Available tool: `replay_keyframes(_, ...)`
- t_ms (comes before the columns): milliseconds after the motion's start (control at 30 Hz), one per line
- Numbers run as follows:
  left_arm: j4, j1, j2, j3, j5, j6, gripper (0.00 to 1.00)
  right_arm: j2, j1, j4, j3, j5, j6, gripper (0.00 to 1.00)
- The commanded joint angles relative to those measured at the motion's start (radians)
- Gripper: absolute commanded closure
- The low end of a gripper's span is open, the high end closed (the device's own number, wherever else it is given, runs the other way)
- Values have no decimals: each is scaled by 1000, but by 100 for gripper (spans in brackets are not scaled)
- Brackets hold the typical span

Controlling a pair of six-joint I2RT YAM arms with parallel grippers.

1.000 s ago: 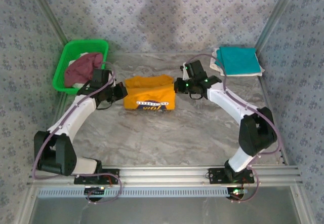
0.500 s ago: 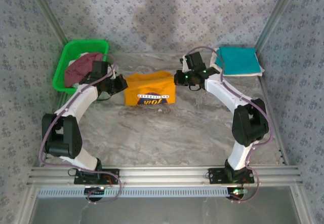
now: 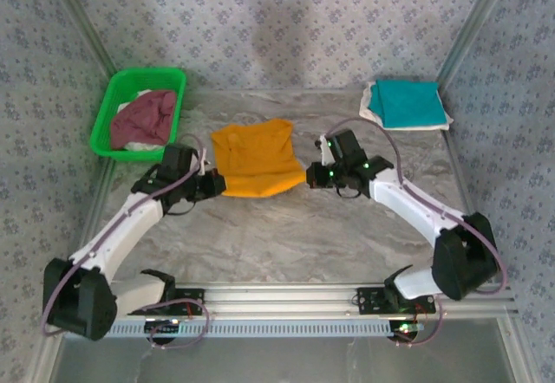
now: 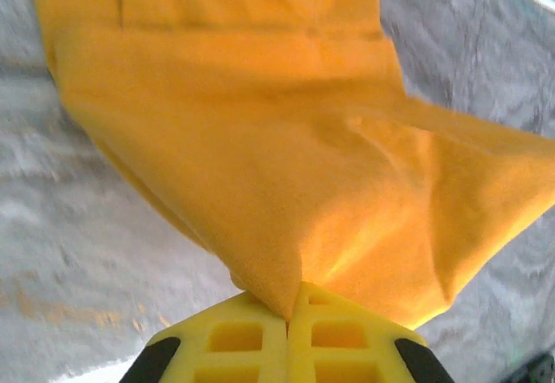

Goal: Fold and stack the t-shirts

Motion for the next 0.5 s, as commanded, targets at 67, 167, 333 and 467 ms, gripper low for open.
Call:
replay_keyframes(67, -72, -58, -137, -31, -37, -58, 100, -118, 44, 15, -72, -23, 65, 100)
replay_keyframes(167, -76, -56, -155, 3, -68, -54, 100, -110, 42, 22, -34, -12, 69, 100)
replay_keyframes(333, -71, 10, -81, 103, -11, -25, 100, -45, 17, 2, 98, -3, 43, 100)
replay_keyframes(467, -27, 65, -24, 159, 29, -14, 100, 34, -23, -13, 201, -17, 25, 100)
